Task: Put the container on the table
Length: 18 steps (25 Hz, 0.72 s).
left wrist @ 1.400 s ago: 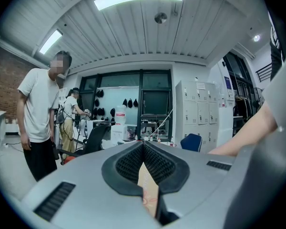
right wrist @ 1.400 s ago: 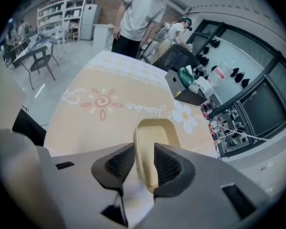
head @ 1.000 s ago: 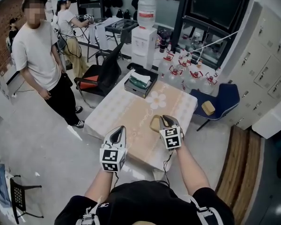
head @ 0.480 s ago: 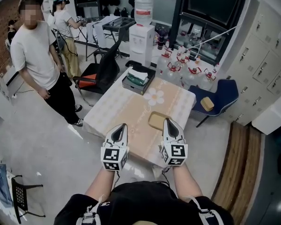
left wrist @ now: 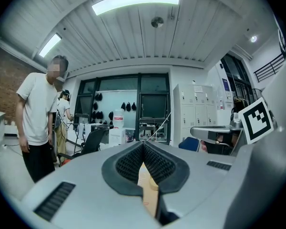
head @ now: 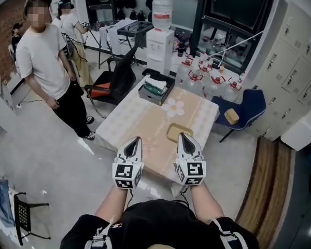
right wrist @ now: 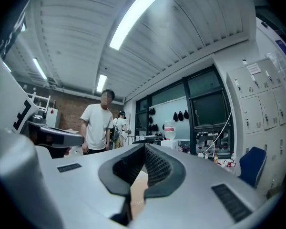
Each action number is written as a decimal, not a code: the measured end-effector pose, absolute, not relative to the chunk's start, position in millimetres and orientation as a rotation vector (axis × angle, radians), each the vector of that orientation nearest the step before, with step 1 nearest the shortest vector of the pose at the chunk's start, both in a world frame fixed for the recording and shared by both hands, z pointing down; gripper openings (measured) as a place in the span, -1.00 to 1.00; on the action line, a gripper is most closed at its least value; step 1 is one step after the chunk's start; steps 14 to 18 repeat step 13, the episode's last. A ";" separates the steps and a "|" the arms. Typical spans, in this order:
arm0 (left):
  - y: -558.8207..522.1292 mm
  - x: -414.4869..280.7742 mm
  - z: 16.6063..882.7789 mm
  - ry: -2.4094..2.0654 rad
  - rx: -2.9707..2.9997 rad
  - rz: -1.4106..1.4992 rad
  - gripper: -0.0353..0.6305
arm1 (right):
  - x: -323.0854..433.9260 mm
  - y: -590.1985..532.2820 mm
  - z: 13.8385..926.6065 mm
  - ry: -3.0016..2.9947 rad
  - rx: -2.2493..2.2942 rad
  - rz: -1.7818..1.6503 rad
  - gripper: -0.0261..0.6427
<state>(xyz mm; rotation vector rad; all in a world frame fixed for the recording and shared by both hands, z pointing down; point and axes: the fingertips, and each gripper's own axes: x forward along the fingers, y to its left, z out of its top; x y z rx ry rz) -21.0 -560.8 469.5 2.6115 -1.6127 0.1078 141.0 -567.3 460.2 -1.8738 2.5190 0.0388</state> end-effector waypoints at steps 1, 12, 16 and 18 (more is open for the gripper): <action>-560.2 -21.2 468.1 -1.614 2.611 0.107 -0.86 | 140.2 -566.9 458.7 2.521 -1.871 0.041 -0.89; -554.5 -25.0 465.7 -1.612 2.622 0.094 -0.86 | 131.7 -562.0 457.2 2.526 -1.868 0.066 -0.89; -553.9 -26.3 465.5 -1.612 2.622 0.092 -0.86 | 130.3 -561.1 457.2 2.526 -1.868 0.068 -0.89; -553.9 -26.3 465.5 -1.612 2.622 0.092 -0.86 | 130.3 -561.1 457.2 2.526 -1.868 0.068 -0.89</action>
